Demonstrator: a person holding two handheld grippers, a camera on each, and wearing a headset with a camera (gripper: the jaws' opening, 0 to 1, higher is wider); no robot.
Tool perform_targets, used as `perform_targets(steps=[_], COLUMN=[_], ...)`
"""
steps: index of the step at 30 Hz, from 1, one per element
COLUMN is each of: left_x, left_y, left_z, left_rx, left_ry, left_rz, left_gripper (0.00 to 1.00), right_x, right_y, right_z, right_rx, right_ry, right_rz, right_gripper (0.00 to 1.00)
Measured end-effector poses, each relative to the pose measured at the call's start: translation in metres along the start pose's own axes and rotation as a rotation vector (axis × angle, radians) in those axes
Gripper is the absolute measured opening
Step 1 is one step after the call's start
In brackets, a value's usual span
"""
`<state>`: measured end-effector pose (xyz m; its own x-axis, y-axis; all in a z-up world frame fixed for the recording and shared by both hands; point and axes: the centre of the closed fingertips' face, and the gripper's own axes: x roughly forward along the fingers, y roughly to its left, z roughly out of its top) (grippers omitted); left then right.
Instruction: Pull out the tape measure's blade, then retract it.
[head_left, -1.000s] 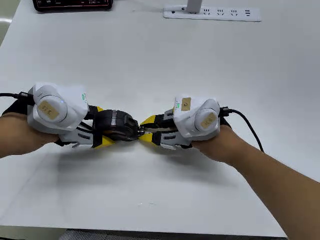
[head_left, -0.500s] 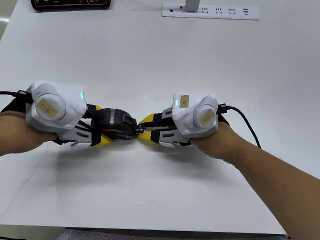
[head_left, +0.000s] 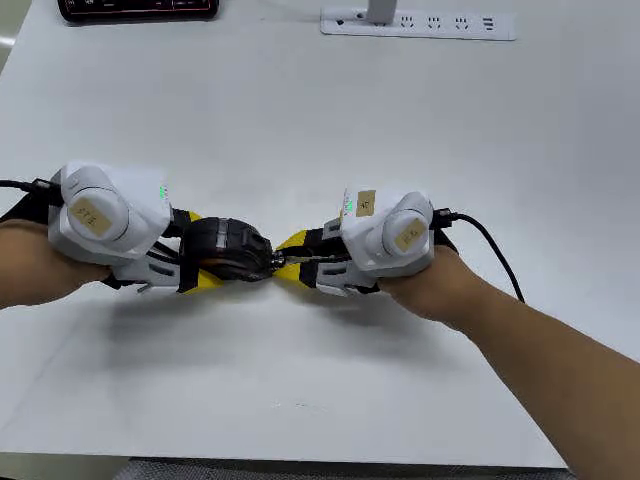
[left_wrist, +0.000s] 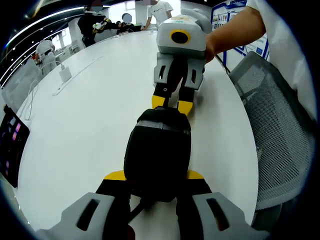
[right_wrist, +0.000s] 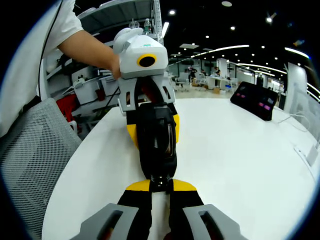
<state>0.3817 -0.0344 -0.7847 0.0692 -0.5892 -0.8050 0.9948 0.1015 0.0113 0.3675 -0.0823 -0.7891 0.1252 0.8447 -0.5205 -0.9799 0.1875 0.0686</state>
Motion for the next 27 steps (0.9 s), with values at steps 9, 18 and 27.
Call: perform_targets(steps=[9,18,27], left_x=[0.000,0.000,-0.001], left_y=[0.000,0.000,0.000], left_z=[-0.001,0.000,-0.001], left_rx=[0.007,0.007,0.009], left_ry=[0.011,0.007,0.008], left_rz=[0.002,0.002,0.003], left_gripper=[0.30,0.30,0.30], right_x=[-0.003,-0.018,-0.031], right_y=[-0.001,0.000,0.000], right_z=[-0.001,-0.009,-0.015], right_rx=[-0.009,-0.011,-0.001], right_ry=[0.009,0.026,0.020], right_rz=[0.002,-0.005,-0.031], right_gripper=[0.08,0.08,0.08])
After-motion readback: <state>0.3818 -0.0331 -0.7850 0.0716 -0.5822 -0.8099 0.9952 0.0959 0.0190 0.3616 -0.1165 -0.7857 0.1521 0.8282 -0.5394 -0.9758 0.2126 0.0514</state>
